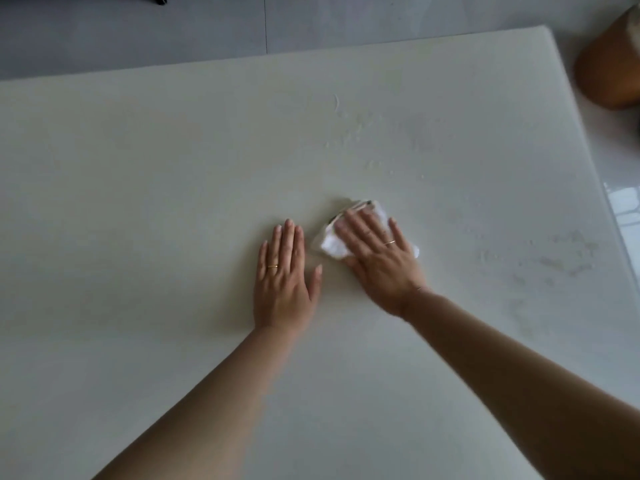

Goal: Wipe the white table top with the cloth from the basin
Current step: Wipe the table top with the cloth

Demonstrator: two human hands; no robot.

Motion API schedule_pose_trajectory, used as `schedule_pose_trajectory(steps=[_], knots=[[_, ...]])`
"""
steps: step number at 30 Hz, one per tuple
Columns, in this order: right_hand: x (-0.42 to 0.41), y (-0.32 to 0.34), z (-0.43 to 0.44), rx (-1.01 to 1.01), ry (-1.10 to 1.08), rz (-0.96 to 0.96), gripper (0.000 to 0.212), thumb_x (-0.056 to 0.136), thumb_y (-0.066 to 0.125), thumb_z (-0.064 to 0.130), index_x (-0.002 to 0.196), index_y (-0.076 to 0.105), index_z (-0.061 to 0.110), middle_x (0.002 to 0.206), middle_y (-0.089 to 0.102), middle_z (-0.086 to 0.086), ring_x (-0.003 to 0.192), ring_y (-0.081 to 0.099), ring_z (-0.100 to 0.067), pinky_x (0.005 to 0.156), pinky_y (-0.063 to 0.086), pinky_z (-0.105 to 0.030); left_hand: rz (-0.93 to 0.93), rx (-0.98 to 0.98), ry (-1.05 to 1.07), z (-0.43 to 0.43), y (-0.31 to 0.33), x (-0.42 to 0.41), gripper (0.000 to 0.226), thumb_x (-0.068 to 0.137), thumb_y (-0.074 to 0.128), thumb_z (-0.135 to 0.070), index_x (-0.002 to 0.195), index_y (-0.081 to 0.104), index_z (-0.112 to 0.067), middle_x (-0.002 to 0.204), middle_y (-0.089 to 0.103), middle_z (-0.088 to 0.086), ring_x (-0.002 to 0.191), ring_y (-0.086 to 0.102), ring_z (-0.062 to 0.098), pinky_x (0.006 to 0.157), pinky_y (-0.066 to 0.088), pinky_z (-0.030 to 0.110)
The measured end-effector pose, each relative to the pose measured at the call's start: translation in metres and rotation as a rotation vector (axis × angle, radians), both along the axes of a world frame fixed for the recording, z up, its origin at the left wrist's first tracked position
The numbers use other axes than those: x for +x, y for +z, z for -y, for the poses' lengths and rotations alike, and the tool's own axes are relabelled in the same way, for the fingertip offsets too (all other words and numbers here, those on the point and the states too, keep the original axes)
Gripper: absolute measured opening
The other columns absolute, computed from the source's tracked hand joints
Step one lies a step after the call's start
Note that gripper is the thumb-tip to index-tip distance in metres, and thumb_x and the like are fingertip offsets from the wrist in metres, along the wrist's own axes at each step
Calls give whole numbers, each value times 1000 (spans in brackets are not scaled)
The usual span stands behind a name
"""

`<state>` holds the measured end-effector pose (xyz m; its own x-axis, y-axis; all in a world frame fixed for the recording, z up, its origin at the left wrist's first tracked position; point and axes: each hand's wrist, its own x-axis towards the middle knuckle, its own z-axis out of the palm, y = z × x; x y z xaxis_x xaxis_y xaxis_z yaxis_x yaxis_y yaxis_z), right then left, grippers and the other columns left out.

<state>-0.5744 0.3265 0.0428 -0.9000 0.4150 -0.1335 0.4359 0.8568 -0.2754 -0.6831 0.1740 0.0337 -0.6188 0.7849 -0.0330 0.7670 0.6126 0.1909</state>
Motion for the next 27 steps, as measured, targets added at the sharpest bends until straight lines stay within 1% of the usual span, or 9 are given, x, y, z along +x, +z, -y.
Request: schedule_pose_trajectory(steps=[5, 7, 12, 15, 17, 19, 22, 24, 27], knots=[[3, 0, -64, -54, -670, 40, 53, 99, 26, 37, 149, 11, 31, 160, 1, 6, 146, -7, -14, 117, -7, -43, -2, -32, 12, -1, 2, 0, 64, 94, 30, -40, 147, 28, -3, 155, 26, 14, 144, 22, 28, 116, 16, 42], [-24, 1, -41, -58, -759, 42, 57, 97, 30, 34, 150, 9, 28, 160, -1, 3, 146, -8, -20, 115, -10, -45, 0, -42, 13, -1, 2, 1, 64, 94, 29, -40, 147, 27, -3, 155, 25, 13, 144, 21, 27, 116, 17, 43], [-68, 0, 30, -73, -162, 18, 54, 99, 25, 39, 149, 8, 31, 159, -2, 7, 145, -14, -18, 112, -19, -40, -2, -67, 8, -3, 6, 1, 62, 98, 21, -41, 144, 34, -2, 151, 34, 15, 141, 30, 30, 114, 27, 46], [-55, -1, -11, -39, 58, -13, 52, 99, 25, 44, 148, 16, 32, 159, 9, 8, 146, -2, -14, 116, -7, -40, 26, -71, 2, -1, 5, 0, 64, 97, 23, -43, 146, 29, -3, 154, 28, 14, 143, 23, 28, 116, 21, 45], [-42, -4, -54, -24, -85, -15, 51, 99, 26, 43, 148, 17, 32, 159, 10, 6, 146, -1, -13, 116, -3, -41, 24, -51, -11, 0, 6, -3, 65, 96, 28, -43, 147, 26, -3, 155, 24, 14, 144, 20, 27, 116, 18, 44], [-35, -4, -88, -55, -438, -1, 51, 100, 25, 40, 149, 15, 31, 160, 6, 5, 146, -4, -14, 116, -4, -43, 27, -33, -12, -3, 8, -9, 65, 96, 28, -43, 148, 23, -4, 156, 20, 12, 145, 17, 26, 116, 16, 43], [-61, -2, -83, -70, -750, 13, 54, 98, 29, 34, 149, 14, 28, 160, 3, 2, 146, -7, -21, 116, -8, -46, 22, -9, 19, -18, 11, -28, 65, 96, 26, -43, 148, 22, -5, 157, 19, 12, 145, 16, 25, 117, 12, 41], [-89, -1, -53, -87, -637, -5, 57, 96, 33, 32, 149, 13, 27, 160, 1, 0, 146, -10, -23, 114, -11, -45, 9, -9, 55, -32, 12, -44, 65, 95, 25, -42, 148, 24, -4, 156, 22, 14, 145, 19, 27, 118, 13, 41], [-112, 0, -18, -96, -226, -4, 55, 97, 29, 37, 149, 11, 30, 159, -2, 7, 145, -13, -18, 113, -15, -42, -6, 3, 120, -54, 14, -65, 63, 95, 24, -38, 146, 27, -2, 154, 25, 16, 143, 23, 29, 117, 16, 43]])
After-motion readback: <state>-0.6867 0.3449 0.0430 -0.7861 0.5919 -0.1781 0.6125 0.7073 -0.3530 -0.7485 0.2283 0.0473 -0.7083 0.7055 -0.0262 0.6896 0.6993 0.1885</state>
